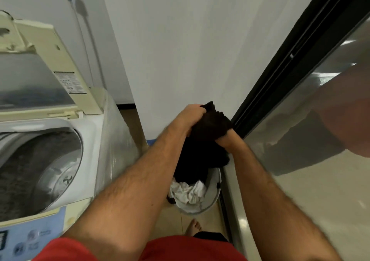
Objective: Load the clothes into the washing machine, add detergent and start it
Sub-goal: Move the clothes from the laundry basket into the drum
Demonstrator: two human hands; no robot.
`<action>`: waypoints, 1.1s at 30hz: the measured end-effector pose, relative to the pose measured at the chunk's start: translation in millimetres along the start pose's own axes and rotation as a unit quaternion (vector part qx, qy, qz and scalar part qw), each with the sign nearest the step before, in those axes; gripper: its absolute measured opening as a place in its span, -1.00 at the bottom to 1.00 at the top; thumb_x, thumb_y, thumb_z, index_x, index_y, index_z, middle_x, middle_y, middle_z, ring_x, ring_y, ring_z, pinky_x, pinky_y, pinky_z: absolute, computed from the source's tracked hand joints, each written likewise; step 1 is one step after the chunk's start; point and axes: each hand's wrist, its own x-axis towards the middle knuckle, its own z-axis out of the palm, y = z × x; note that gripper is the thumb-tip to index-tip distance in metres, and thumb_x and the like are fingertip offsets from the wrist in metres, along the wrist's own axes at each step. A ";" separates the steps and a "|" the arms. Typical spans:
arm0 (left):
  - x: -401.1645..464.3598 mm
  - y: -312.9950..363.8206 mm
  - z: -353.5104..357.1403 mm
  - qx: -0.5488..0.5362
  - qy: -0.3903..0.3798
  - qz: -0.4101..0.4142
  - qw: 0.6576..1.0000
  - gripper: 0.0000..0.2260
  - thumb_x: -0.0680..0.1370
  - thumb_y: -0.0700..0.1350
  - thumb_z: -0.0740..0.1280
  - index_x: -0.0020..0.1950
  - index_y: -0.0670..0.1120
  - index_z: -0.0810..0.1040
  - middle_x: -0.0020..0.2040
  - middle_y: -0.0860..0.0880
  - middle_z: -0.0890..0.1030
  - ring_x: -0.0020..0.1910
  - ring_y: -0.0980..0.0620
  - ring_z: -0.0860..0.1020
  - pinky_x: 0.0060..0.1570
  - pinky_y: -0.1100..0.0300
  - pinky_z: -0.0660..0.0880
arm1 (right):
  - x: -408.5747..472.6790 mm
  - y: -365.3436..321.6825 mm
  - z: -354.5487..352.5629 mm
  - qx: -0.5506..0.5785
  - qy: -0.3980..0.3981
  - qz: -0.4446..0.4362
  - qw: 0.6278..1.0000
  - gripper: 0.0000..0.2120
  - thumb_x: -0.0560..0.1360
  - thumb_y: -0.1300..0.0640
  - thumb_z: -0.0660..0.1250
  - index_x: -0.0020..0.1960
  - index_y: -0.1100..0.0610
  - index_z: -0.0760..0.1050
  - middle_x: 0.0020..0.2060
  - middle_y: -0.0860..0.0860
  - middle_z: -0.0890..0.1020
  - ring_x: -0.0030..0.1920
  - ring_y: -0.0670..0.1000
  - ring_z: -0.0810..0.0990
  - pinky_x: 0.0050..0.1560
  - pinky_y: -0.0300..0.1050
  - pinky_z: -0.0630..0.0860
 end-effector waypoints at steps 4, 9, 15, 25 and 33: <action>-2.5 -5.5 -23.4 -0.076 -0.005 0.054 0.996 -0.83 0.50 -0.28 0.19 -0.11 -0.08 0.55 -0.32 -0.06 0.52 -0.32 0.02 0.48 -0.28 0.20 0.46 | 4.8 -30.1 -4.6 0.074 0.097 0.015 0.992 -0.85 0.48 0.14 0.24 -0.27 0.02 0.42 -0.32 -0.02 0.49 -0.22 0.04 0.47 -0.05 0.09 0.47; 3.1 -57.9 -73.2 0.003 0.014 -0.031 0.999 -0.65 0.51 0.09 0.37 0.26 0.05 0.47 0.17 0.05 0.56 0.13 0.05 0.50 0.08 -0.03 0.50 | 5.5 -72.3 -25.2 0.177 0.157 -0.069 0.969 -0.83 0.47 0.38 0.30 -0.25 0.18 0.50 -0.27 0.01 0.54 -0.15 0.05 0.49 -0.11 -0.01 0.46; 11.5 -96.0 -51.8 0.250 0.039 0.148 0.956 0.00 0.23 0.14 0.60 0.51 -0.02 0.11 0.37 0.06 0.36 0.33 0.03 0.38 0.32 0.06 0.37 | -1.8 -132.7 -36.1 0.408 0.096 -0.035 0.907 -0.90 0.59 0.27 0.28 -0.01 0.10 0.52 -0.13 0.08 0.63 -0.09 0.04 0.62 0.06 -0.03 0.58; -19.1 -5.7 -15.7 -0.034 0.113 0.062 0.991 -0.81 0.59 -0.19 0.18 0.02 -0.17 0.58 -0.06 -0.15 0.64 -0.10 -0.12 0.61 -0.12 0.09 0.58 | -13.7 -115.2 -87.1 -0.040 0.193 -0.182 0.963 -0.88 0.54 0.31 0.31 -0.13 0.13 0.53 -0.18 0.10 0.63 -0.11 0.10 0.59 -0.07 -0.02 0.50; -38.7 63.9 13.2 -0.122 0.087 0.059 0.987 -0.79 0.56 -0.27 0.18 0.08 -0.27 0.56 -0.13 -0.22 0.62 -0.17 -0.17 0.60 -0.24 0.06 0.57 | 6.7 -71.1 -49.6 -0.229 0.021 -0.159 0.960 -0.09 0.26 -0.23 0.46 0.48 0.04 0.18 0.39 0.10 0.34 0.39 0.09 0.36 0.41 0.14 0.38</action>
